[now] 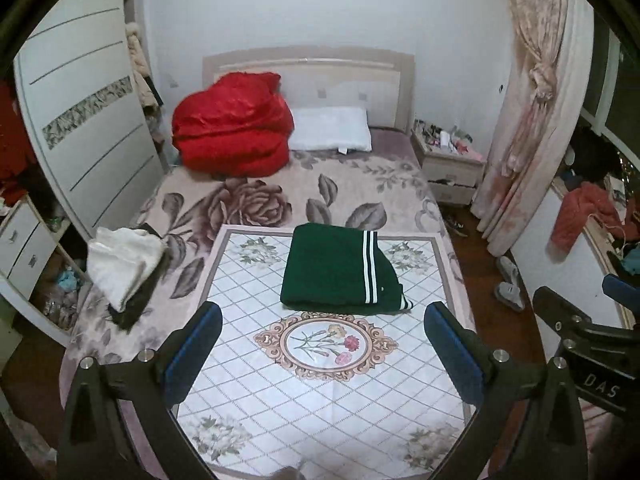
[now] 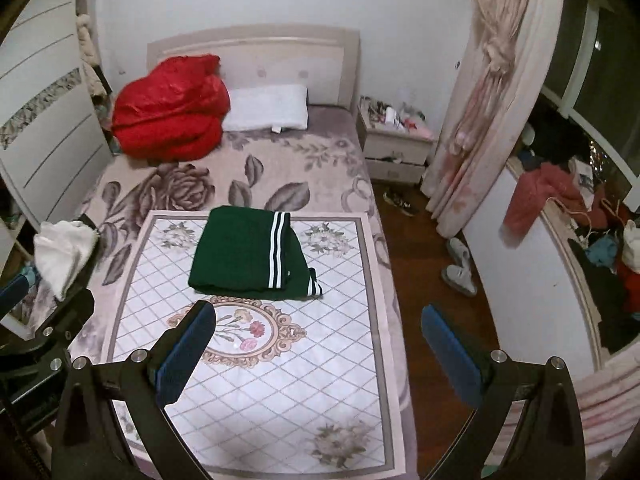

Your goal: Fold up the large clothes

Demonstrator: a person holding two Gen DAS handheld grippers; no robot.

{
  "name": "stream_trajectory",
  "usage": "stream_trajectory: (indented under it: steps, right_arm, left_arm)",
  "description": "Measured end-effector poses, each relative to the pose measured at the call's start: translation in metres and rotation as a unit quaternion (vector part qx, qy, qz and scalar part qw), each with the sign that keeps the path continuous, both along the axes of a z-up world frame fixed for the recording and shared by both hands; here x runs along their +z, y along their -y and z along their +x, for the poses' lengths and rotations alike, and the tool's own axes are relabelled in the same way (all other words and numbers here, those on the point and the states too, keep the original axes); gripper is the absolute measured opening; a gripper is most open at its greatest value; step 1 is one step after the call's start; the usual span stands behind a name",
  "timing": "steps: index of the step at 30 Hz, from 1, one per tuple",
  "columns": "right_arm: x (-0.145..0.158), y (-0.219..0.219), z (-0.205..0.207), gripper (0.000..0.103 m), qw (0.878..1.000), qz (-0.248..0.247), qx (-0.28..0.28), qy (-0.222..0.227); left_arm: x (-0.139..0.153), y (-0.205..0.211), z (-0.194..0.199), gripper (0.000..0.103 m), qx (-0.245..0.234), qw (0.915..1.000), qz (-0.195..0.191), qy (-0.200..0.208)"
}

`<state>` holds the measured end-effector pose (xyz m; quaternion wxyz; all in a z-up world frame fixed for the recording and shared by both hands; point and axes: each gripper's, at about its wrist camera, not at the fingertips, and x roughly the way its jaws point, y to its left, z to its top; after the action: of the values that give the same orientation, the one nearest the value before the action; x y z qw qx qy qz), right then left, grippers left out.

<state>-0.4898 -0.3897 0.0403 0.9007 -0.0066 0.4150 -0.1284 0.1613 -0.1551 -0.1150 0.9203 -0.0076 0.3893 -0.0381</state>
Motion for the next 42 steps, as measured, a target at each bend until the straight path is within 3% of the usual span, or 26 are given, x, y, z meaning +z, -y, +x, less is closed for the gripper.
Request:
stream_trajectory:
  steps: [8,18,42]
  right_arm:
    - [0.062,-0.009,-0.080,0.103,0.999,-0.002,0.004,0.041]
    - [0.098,-0.016,-0.134,0.103,0.998,-0.014,0.000,0.066]
    - [0.108,-0.016,-0.131,0.103,0.997,-0.021,0.021,0.071]
  left_arm:
    - [0.040,-0.009,-0.052,0.103,0.008,0.9998,-0.010,0.014]
    - [0.058,-0.014,-0.084,0.103,0.004,0.9995,-0.004,0.029]
    - [0.061,-0.023,-0.100,0.103,0.021,0.9984,-0.003,0.053]
